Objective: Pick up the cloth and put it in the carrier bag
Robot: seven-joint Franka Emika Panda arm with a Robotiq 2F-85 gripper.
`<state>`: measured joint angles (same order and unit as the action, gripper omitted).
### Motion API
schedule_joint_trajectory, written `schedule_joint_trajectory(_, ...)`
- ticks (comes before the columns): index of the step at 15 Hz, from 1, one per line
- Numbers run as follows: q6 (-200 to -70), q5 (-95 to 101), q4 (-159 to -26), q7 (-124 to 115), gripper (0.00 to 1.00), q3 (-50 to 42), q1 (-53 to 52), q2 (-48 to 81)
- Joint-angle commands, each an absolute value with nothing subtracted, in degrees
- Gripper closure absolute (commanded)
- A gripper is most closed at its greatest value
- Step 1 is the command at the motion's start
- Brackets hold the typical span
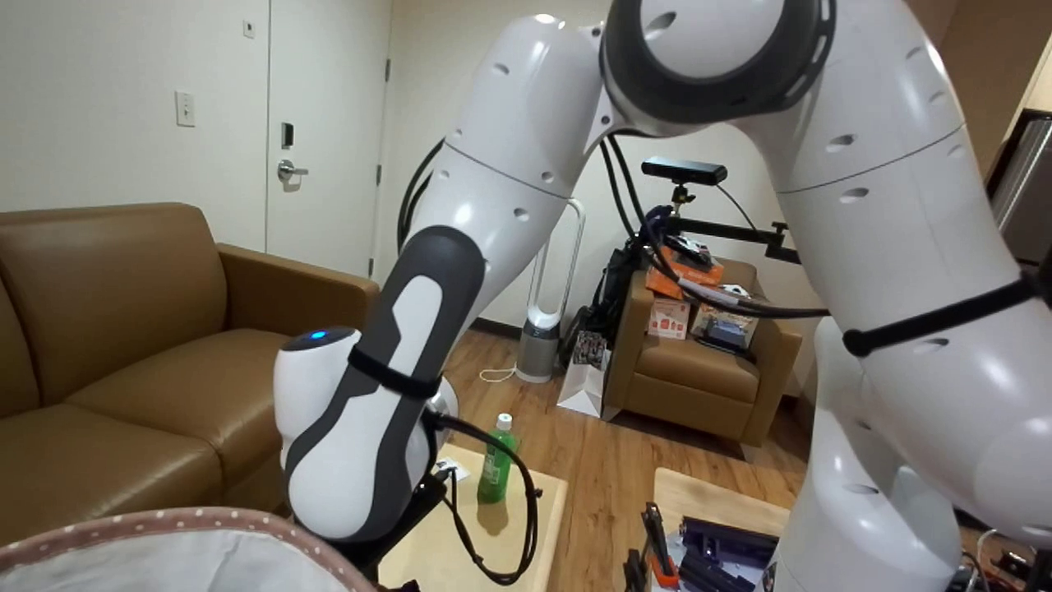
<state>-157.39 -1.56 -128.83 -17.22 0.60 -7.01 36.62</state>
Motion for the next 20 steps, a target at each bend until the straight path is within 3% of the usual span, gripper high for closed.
schedule_joint_trajectory(1,-158.3,-2.2,-123.7,-16.0,0.00,-0.3,-7.8,42.5)
schedule_joint_trajectory(18,-166.2,0.7,-113.7,9.0,0.00,10.1,5.7,58.6)
schedule_joint_trajectory(19,-165.9,1.1,-112.7,11.3,0.25,11.0,6.9,59.5)
schedule_joint_trajectory(20,-165.5,1.4,-111.7,13.9,0.26,12.4,8.7,60.4)
